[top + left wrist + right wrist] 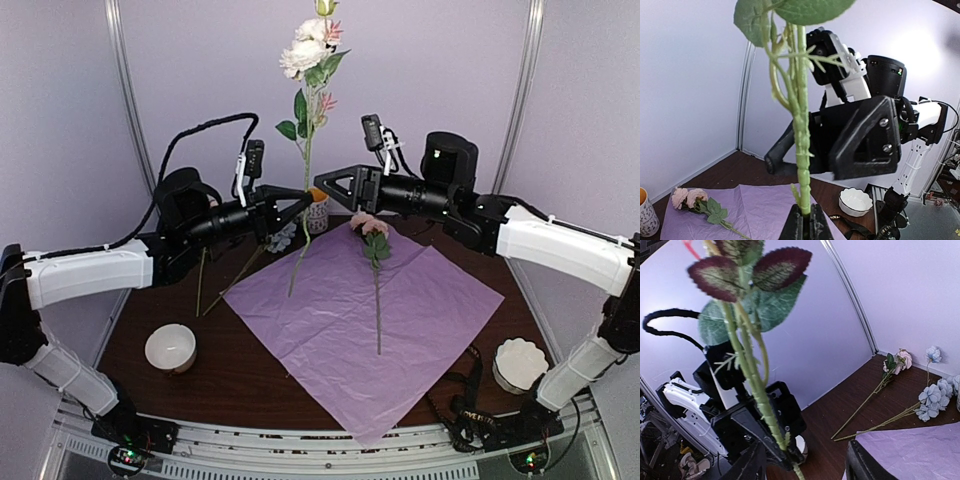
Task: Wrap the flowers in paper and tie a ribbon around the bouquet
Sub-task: Pass from the left arm to the right
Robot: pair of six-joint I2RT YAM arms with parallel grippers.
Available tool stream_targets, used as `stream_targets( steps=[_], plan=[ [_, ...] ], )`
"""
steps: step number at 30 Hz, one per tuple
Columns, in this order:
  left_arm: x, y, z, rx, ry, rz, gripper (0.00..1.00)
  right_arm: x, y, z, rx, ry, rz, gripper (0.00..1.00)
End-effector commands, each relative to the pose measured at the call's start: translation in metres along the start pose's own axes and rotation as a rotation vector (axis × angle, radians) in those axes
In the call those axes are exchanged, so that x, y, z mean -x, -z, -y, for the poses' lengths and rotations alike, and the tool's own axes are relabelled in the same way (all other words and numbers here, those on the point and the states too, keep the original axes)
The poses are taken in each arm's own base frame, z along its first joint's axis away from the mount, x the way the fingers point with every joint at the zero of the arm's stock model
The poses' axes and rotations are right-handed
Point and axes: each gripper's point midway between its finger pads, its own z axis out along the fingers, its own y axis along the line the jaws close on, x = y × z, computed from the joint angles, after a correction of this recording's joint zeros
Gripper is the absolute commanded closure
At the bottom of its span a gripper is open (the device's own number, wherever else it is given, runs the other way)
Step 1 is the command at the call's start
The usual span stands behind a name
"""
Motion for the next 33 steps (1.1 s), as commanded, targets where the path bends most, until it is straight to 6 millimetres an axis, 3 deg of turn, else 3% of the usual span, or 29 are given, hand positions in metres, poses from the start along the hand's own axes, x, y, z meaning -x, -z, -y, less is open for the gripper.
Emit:
stream_targets(
  steps=[1,5,8,9,13,16,19,20,21,23,24,25,27,29,33],
  plan=[
    [0.011,-0.004,0.006,-0.049,0.003,0.056,1.0,0.028,0.023,-0.041,0.115,0.129,0.111,0.41],
    [0.004,-0.009,0.005,-0.053,0.0,0.023,1.0,0.029,0.008,-0.029,0.061,0.094,0.088,0.38],
    [0.0,-0.009,0.007,-0.062,-0.006,0.009,1.0,0.03,-0.006,-0.022,0.048,0.062,0.071,0.43],
    [-0.002,-0.009,0.007,-0.059,-0.002,0.001,1.0,0.028,-0.011,-0.02,0.05,0.056,0.063,0.47],
    [-0.009,-0.009,0.006,-0.059,0.007,-0.02,1.0,0.032,-0.017,-0.018,0.019,0.045,0.061,0.79],
    [-0.013,-0.009,0.009,-0.066,-0.002,-0.028,1.0,0.029,-0.017,-0.004,-0.051,0.039,0.047,0.85],
    [-0.018,-0.009,0.007,-0.054,0.001,-0.044,1.0,0.026,-0.018,0.002,-0.074,0.016,0.038,1.0],
    [-0.021,-0.01,0.005,-0.052,0.008,-0.056,1.0,0.025,-0.018,0.005,-0.087,0.003,0.034,1.0],
    [-0.024,-0.011,0.004,-0.049,0.019,-0.069,0.92,0.024,-0.017,0.01,-0.112,-0.015,0.026,1.0],
    [-0.031,-0.012,-0.001,-0.033,0.048,-0.102,0.41,0.016,-0.012,0.035,-0.222,-0.07,-0.008,1.0],
    [-0.034,-0.011,-0.003,-0.017,0.058,-0.12,0.25,0.007,-0.007,0.053,-0.29,-0.108,-0.038,1.0],
    [-0.038,-0.011,-0.009,0.012,0.062,-0.152,0.18,-0.002,-0.001,0.074,-0.359,-0.152,-0.069,1.0],
    [-0.053,-0.006,-0.038,0.153,0.052,-0.274,0.16,-0.035,0.012,0.122,-0.512,-0.267,-0.169,1.0],
    [-0.078,0.011,-0.088,0.378,0.035,-0.444,0.16,-0.08,0.02,0.163,-0.609,-0.378,-0.286,1.0],
    [-0.125,0.078,-0.186,0.763,0.138,-0.74,0.16,-0.162,0.027,0.211,-0.699,-0.51,-0.504,1.0]
  ],
)
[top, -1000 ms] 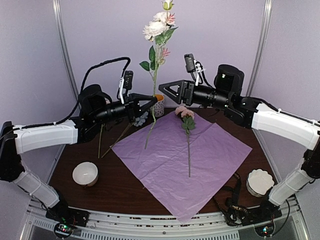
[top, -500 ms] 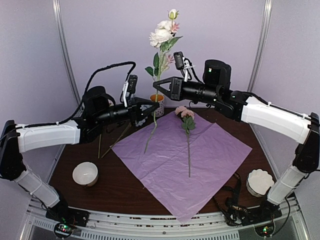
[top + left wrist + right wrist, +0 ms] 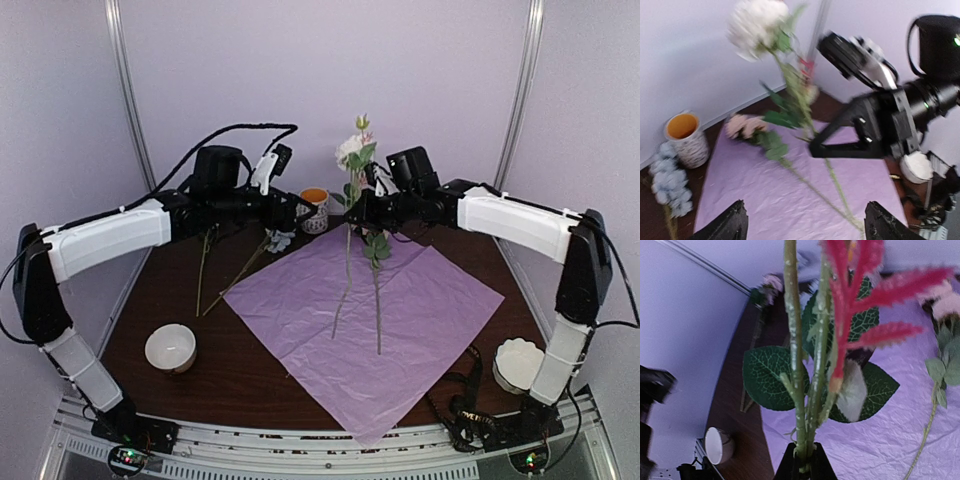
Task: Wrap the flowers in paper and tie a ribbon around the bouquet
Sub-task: Place the fake flower on the flattened wrapping paper, then pick up the fake flower from the corner of the board.
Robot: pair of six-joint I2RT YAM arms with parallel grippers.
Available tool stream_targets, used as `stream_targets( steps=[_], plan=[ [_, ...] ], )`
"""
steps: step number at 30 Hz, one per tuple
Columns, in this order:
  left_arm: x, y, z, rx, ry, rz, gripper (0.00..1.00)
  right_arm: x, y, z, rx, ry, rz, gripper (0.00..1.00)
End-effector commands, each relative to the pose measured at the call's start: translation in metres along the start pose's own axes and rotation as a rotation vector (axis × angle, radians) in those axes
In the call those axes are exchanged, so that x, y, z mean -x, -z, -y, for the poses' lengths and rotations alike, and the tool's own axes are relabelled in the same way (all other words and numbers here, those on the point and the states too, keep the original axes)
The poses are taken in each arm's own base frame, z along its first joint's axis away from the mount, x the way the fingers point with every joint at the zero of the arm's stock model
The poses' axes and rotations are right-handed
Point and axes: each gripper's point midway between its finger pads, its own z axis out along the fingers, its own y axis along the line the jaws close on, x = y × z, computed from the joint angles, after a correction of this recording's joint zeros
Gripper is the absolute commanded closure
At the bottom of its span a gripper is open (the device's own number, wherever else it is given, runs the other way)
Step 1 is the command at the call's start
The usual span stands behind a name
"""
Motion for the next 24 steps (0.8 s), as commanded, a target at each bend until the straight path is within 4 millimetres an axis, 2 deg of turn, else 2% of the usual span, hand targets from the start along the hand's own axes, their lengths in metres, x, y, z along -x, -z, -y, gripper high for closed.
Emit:
stream_targets(
  steps=[1,5,7,8,10,12,14,17,20,21,23,24],
  plan=[
    [-0.097,0.024,-0.144,0.468,0.126,-0.435,0.17,-0.094,-0.039,0.095,-0.25,-0.166,-0.321,1.0],
    [-0.147,0.044,-0.214,0.625,0.222,-0.55,0.19,-0.108,-0.049,0.136,-0.389,-0.168,-0.338,1.0],
    [-0.167,0.049,-0.236,0.694,0.19,-0.624,0.19,-0.113,-0.051,0.15,-0.436,-0.168,-0.345,1.0],
    [-0.177,0.049,-0.244,0.711,0.172,-0.67,0.19,-0.114,-0.051,0.157,-0.47,-0.163,-0.348,0.96],
    [-0.193,0.047,-0.253,0.715,0.154,-0.762,0.19,-0.116,-0.046,0.165,-0.522,-0.145,-0.361,0.89],
    [-0.204,0.041,-0.257,0.703,0.143,-0.812,0.2,-0.113,-0.038,0.167,-0.553,-0.128,-0.356,0.77],
    [-0.21,0.036,-0.263,0.705,0.143,-0.819,0.27,-0.107,-0.027,0.166,-0.578,-0.106,-0.331,0.69],
    [-0.216,0.024,-0.261,0.638,0.155,-0.819,0.4,-0.098,-0.009,0.16,-0.592,-0.076,-0.301,0.65],
    [-0.222,0.016,-0.255,0.578,0.17,-0.821,0.48,-0.091,0.005,0.153,-0.591,-0.056,-0.285,0.64],
    [-0.225,0.016,-0.256,0.579,0.168,-0.829,0.54,-0.089,0.008,0.151,-0.59,-0.053,-0.282,0.64],
    [-0.23,0.017,-0.26,0.594,0.161,-0.847,0.74,-0.087,0.013,0.149,-0.588,-0.048,-0.275,0.64],
    [-0.232,0.018,-0.261,0.598,0.164,-0.853,0.79,-0.085,0.015,0.147,-0.586,-0.046,-0.269,0.64]
  ],
)
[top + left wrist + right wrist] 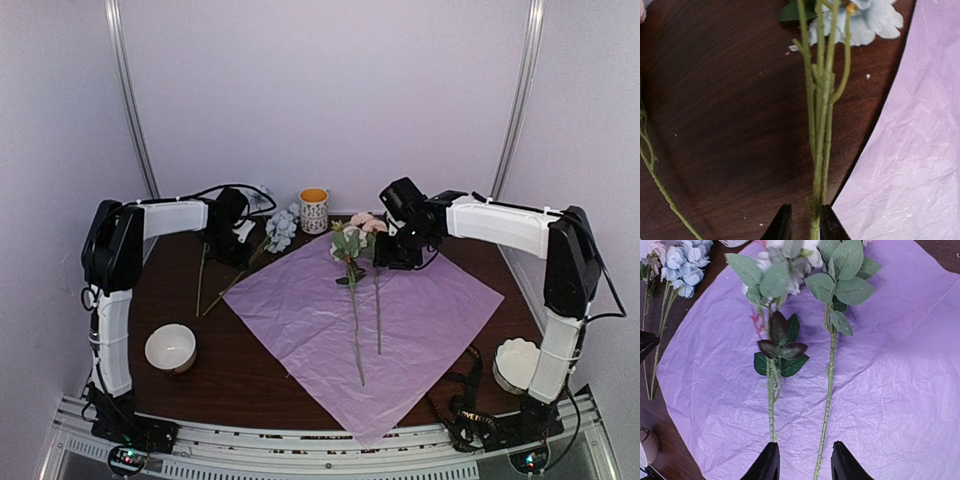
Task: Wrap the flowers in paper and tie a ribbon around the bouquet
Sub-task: Pick up the fake flower from the corner of the board.
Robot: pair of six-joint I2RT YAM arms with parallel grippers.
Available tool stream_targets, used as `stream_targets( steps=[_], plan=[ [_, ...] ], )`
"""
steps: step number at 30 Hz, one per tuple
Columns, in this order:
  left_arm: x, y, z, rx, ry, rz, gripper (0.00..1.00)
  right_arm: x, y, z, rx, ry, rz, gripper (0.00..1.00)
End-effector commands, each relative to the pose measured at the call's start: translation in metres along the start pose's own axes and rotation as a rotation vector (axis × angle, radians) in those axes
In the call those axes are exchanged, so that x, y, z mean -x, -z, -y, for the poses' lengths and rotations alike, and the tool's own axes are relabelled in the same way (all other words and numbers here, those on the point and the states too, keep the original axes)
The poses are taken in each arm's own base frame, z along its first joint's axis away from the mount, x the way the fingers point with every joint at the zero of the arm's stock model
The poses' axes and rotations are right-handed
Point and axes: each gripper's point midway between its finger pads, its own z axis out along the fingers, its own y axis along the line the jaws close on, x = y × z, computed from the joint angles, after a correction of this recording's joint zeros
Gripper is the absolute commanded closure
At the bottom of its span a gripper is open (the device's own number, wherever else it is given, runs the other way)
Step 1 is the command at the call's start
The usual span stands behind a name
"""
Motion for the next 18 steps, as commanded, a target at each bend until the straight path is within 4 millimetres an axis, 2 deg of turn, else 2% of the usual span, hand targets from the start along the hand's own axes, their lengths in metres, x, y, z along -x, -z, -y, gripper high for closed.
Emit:
stream_targets(
  steps=[1,9,12,14,18],
  plan=[
    [-0.002,-0.011,-0.001,-0.012,-0.022,-0.025,0.8,0.004,0.023,0.007,-0.034,0.023,0.043,0.64],
    [-0.004,-0.019,-0.011,-0.017,-0.009,-0.053,0.81,0.017,0.053,-0.004,0.024,0.039,0.108,0.63],
    [-0.006,-0.02,-0.005,-0.055,-0.016,-0.063,0.79,0.02,0.063,-0.005,0.034,0.039,0.128,0.63],
    [-0.006,-0.016,-0.002,-0.076,-0.02,-0.056,0.74,0.02,0.067,-0.004,0.033,0.042,0.14,0.62],
    [0.014,0.008,0.003,-0.108,-0.04,0.048,0.69,0.018,0.07,-0.001,0.028,0.046,0.144,0.62]
  ],
)
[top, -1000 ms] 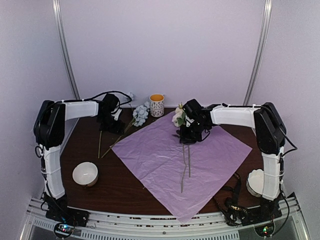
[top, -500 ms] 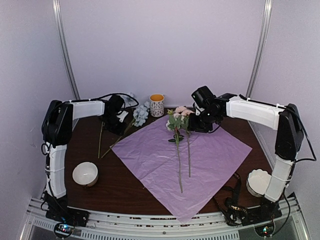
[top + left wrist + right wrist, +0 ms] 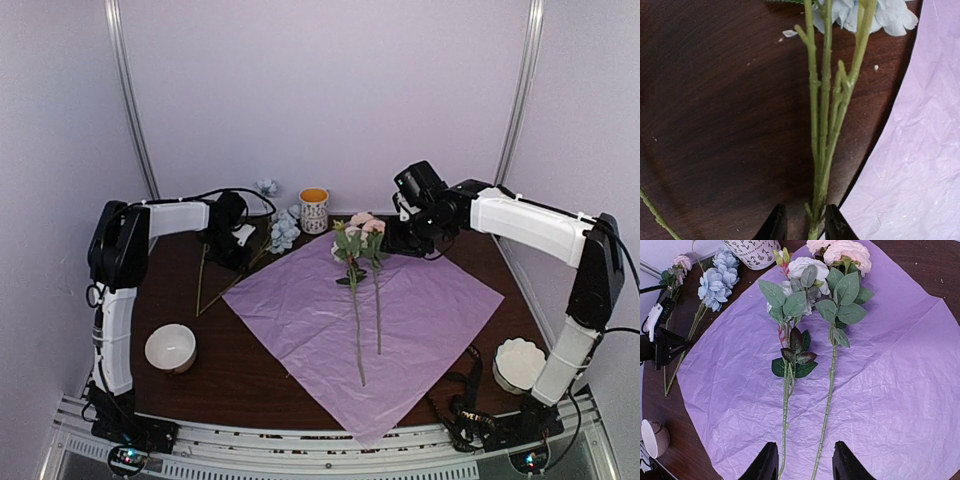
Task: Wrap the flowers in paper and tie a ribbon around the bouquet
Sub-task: Pick up the fake flower from the corner of the board.
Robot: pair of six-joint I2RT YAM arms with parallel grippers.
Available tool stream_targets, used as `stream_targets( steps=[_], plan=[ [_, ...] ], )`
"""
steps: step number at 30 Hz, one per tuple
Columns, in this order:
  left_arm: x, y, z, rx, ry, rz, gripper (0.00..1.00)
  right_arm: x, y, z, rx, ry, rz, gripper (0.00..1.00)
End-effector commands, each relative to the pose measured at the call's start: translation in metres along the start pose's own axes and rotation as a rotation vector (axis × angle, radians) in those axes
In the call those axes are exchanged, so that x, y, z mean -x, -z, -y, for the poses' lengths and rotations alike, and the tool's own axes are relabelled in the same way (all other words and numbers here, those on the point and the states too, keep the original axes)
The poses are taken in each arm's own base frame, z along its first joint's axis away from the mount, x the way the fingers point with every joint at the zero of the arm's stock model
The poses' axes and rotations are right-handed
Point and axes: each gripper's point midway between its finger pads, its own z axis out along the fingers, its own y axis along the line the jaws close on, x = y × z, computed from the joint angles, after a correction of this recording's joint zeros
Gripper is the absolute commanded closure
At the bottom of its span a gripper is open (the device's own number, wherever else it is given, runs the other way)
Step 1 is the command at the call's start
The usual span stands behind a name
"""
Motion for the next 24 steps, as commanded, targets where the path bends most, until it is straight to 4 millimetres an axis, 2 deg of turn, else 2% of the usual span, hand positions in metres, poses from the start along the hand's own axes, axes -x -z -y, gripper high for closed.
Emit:
stream_targets(
  steps=[1,3,5,7,12,13,16,18,21,24],
  plan=[
    [0.024,0.031,0.008,-0.055,-0.038,0.122,0.68,0.001,0.011,0.004,-0.019,0.018,0.027,0.62],
    [0.033,0.041,0.01,-0.061,-0.052,0.16,0.62,0.001,0.012,0.004,-0.02,0.02,0.023,0.62],
    [0.034,0.04,0.007,-0.037,-0.053,0.148,0.56,0.002,0.014,0.003,-0.017,0.021,0.029,0.62],
    [0.027,0.029,0.004,-0.023,-0.051,0.094,0.55,0.003,0.016,0.004,-0.019,0.022,0.035,0.62],
    [-0.007,-0.008,0.009,-0.055,-0.01,-0.068,0.55,0.003,0.014,0.004,-0.02,0.022,0.035,0.62],
    [-0.012,-0.012,0.009,-0.053,-0.003,-0.081,0.57,0.003,0.014,0.004,-0.02,0.022,0.032,0.62],
    [-0.014,-0.015,0.008,-0.053,0.004,-0.083,0.81,0.001,0.01,0.004,-0.02,0.026,0.024,0.62],
    [-0.008,-0.01,0.008,-0.054,-0.002,-0.062,1.0,0.001,0.01,0.003,-0.022,0.028,0.018,0.62],
    [0.009,0.011,-0.004,-0.027,0.009,0.002,1.0,0.002,0.013,0.002,-0.017,0.028,0.02,0.62],
    [0.034,0.054,-0.024,0.01,0.063,0.137,1.0,0.004,0.021,0.0,-0.003,0.03,0.035,0.62]
  ],
)
